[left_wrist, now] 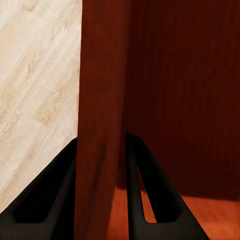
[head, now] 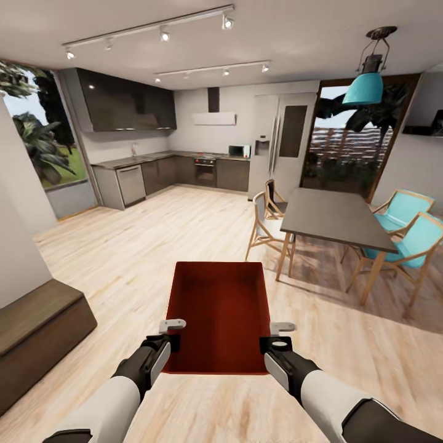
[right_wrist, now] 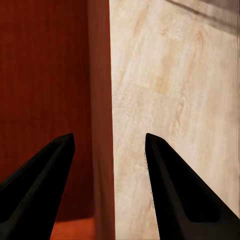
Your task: Move the two storage containers from the living room to the garage. In the garage, place one container on the floor and stack the other container on top of it (either order is fine).
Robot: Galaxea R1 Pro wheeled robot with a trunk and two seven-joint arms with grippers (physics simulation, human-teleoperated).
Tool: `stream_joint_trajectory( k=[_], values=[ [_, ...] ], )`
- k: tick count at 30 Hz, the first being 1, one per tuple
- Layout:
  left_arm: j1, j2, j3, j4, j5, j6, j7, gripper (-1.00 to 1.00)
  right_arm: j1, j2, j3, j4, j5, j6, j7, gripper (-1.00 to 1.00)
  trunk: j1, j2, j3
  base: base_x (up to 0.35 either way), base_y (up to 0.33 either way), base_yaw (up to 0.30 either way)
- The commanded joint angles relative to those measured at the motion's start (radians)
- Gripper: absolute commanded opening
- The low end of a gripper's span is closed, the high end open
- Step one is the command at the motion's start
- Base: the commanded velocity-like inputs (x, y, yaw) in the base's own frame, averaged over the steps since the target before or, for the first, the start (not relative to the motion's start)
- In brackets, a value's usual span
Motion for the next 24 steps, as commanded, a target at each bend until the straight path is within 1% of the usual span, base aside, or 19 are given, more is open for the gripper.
stream_joint_trajectory(
  k=[1, 5, 24],
  values=[
    [0.001, 0.005, 0.008, -0.001, -0.031, 0.011, 0.005, -1.0, -0.002, 0.0, -0.028, -0.026, 0.015, -0.004, -0.001, -1.0, 0.001, -0.002, -0.002, 0.0, 0.0, -0.288],
    [0.001, 0.005, 0.008, -0.001, -0.031, 0.011, 0.005, -1.0, -0.002, 0.003, -0.028, -0.026, 0.015, -0.005, -0.001, -1.0, 0.001, -0.002, -0.002, 0.0, 0.0, -0.288],
    [0.001, 0.005, 0.006, -0.001, -0.031, 0.011, 0.005, -1.0, -0.002, 0.002, -0.028, -0.026, 0.015, -0.005, -0.001, -1.0, 0.001, -0.002, -0.002, 0.0, 0.0, -0.288]
  ],
)
